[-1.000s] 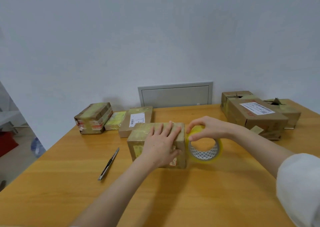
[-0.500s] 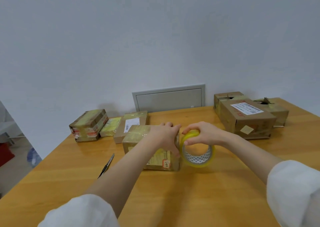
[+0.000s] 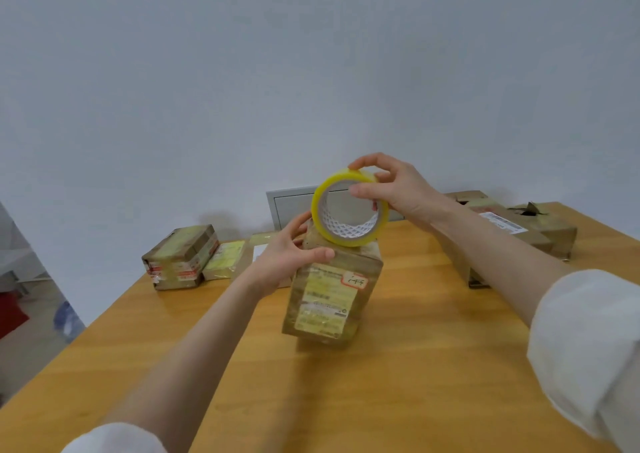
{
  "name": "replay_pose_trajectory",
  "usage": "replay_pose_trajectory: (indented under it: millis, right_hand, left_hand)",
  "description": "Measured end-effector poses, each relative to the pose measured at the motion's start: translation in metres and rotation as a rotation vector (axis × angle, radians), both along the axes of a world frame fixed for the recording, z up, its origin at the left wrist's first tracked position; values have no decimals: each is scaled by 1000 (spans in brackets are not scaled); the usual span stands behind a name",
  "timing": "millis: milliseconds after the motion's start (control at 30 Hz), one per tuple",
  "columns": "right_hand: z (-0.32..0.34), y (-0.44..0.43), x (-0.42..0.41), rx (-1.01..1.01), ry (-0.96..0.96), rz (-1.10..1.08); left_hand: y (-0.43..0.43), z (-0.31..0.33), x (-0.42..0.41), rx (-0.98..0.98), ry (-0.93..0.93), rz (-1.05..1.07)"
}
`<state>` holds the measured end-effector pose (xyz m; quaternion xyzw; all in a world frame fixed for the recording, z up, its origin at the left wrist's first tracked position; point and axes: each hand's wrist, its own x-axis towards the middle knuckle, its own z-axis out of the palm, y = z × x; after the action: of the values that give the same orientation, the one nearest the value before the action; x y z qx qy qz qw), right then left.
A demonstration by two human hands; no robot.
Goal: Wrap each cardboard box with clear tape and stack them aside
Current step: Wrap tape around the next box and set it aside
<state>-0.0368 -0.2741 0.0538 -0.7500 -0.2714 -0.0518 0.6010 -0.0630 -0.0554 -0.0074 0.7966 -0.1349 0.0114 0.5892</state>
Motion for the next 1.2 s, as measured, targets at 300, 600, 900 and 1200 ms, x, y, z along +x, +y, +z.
replay_pose_trajectory:
  millis: [300,600,900,1200]
  right_hand:
    - [-8,-39,6,-492,-20,-28]
    - [-15,-28,11,-476,3,12]
    - [-54,-6,12,-429,49,52]
    - [-62,3,14,-437,-13,48]
  left_hand:
    - [46,-22,-8,-109,67,51]
    - [57,-26,-8,-87,83,43]
    - [64,-10,-23,305,-25,91]
    - [-15,3,-25,1300,-348,205]
